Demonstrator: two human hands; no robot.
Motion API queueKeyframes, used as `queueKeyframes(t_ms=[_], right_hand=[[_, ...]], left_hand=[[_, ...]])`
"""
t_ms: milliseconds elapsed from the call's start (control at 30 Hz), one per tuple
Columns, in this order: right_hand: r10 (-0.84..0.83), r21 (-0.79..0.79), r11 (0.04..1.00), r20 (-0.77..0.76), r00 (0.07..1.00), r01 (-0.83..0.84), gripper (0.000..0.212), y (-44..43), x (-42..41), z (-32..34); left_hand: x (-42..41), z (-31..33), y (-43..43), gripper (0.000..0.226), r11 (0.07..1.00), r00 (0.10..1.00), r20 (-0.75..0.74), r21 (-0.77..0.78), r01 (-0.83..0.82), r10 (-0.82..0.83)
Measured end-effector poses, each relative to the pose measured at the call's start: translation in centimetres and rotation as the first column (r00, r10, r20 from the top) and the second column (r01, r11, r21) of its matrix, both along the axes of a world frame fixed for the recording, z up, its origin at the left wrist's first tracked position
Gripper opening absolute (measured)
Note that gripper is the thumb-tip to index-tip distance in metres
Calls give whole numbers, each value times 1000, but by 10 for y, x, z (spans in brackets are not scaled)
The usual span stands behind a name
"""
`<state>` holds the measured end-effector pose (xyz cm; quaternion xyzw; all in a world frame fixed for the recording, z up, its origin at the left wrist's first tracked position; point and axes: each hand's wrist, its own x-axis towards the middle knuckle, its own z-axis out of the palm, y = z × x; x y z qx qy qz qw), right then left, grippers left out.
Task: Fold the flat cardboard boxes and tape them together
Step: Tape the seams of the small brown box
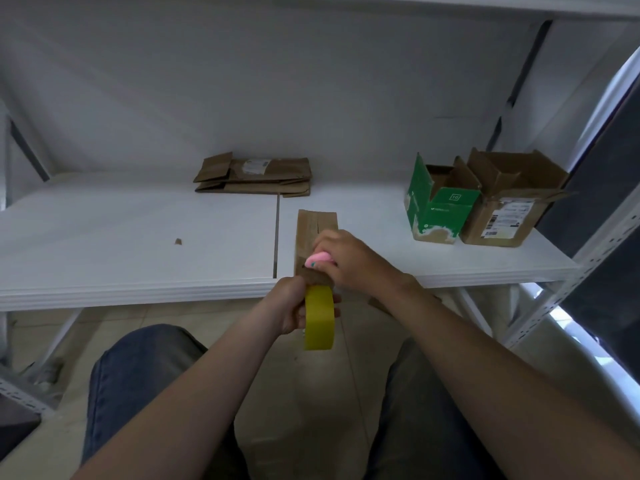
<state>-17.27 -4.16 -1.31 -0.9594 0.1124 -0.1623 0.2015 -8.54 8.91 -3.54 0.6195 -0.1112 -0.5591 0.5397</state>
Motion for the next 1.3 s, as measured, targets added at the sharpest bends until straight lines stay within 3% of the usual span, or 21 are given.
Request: queueKeyframes(t_ms=[433, 833, 1300], right_hand=[[-1, -350, 937, -14, 1000, -4, 26, 4, 16, -15], [21, -555, 830, -46, 999, -43, 21, 9, 20, -17], [74, -422, 887, -274, 959, -189, 25, -8, 9, 7]], left_hand=[[4, -17, 0, 29, 984, 985, 24, -54, -169, 171], [5, -20, -3, 30, 983, 984, 42, -71, -168, 172], [7, -17, -1, 30, 982, 982, 35, -46, -182, 184]])
